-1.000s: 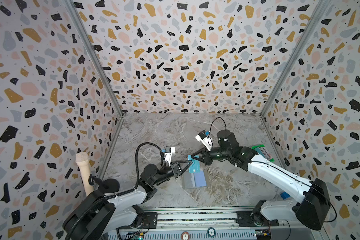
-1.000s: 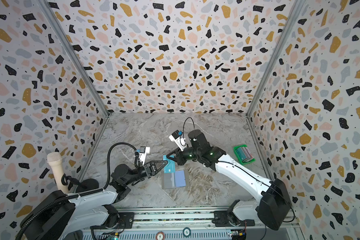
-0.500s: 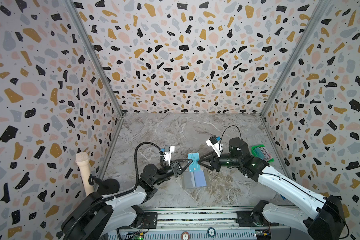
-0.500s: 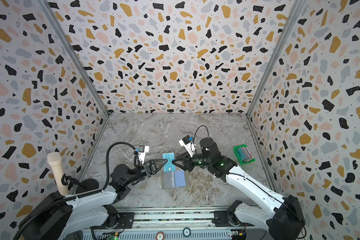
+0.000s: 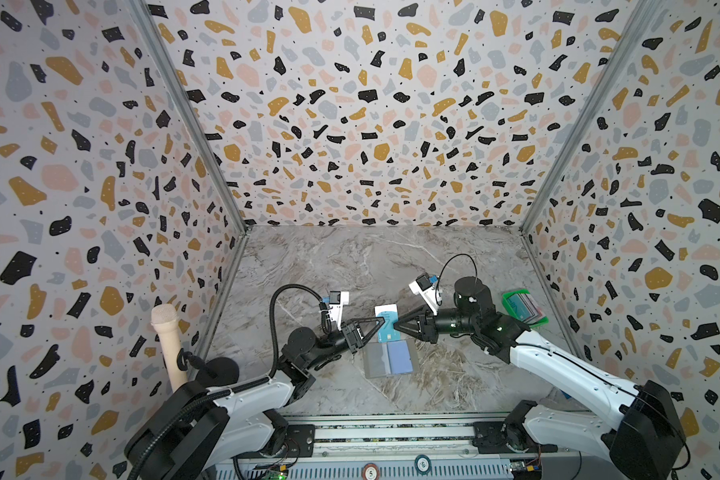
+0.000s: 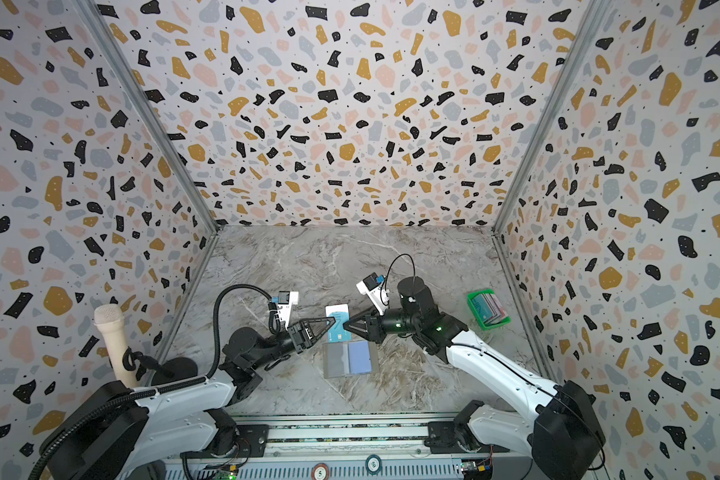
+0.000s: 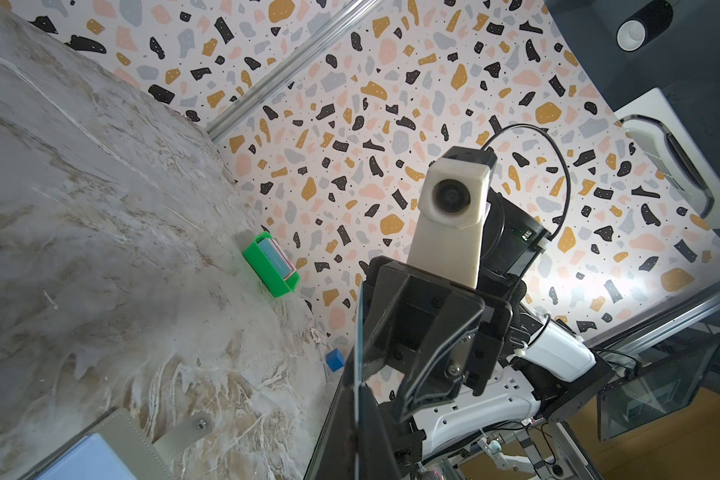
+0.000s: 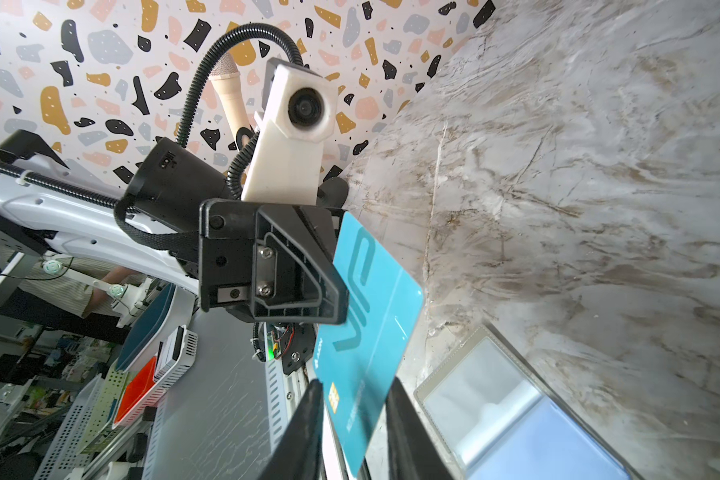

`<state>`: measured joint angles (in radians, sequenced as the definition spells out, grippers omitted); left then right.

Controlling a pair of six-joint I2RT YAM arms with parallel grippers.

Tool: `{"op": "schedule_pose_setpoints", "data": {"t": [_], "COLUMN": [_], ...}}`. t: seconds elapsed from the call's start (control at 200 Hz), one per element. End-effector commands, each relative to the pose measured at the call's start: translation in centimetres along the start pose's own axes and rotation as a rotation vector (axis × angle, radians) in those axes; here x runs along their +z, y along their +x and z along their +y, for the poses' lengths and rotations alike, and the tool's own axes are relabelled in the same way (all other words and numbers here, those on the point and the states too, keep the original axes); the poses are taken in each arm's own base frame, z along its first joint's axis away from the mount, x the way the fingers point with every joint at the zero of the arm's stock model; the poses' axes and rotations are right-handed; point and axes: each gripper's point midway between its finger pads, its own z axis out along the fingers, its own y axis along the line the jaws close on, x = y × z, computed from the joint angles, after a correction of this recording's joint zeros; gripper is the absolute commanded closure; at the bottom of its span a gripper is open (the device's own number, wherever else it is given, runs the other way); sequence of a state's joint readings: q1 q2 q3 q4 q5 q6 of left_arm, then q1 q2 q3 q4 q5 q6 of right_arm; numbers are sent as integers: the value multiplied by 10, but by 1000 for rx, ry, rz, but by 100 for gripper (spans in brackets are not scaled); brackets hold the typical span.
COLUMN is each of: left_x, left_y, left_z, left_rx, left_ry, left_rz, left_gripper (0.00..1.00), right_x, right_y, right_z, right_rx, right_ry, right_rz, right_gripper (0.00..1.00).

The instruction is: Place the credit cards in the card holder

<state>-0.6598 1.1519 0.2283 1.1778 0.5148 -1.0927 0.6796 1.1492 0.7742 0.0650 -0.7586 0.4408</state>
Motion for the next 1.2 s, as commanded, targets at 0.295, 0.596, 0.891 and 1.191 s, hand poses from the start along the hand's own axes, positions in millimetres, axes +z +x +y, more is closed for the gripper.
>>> {"op": "schedule_pose_setpoints", "data": {"t": [0.295, 0.596, 0.891, 1.191], "left_x": [4, -12, -55, -57], "left_y": [-1, -8, 33, 68], "left_z": [-10, 27, 121, 147], "left_rx": [22, -25, -15, -28], "left_ry": [42, -128, -573, -648], "left_rz": [-2, -71, 51, 168], "left_gripper": [100, 70, 69, 87], "right_x": [6, -7, 15, 33], "right_y": [-10, -6, 43, 75], "right_z": [10, -10, -60, -94], "right_rx": [11, 51, 230, 323], "right_ry": [-90, 56, 224, 333], "right_rz": [-37, -83, -110, -67], "right_gripper": [88, 100, 100, 100]}}
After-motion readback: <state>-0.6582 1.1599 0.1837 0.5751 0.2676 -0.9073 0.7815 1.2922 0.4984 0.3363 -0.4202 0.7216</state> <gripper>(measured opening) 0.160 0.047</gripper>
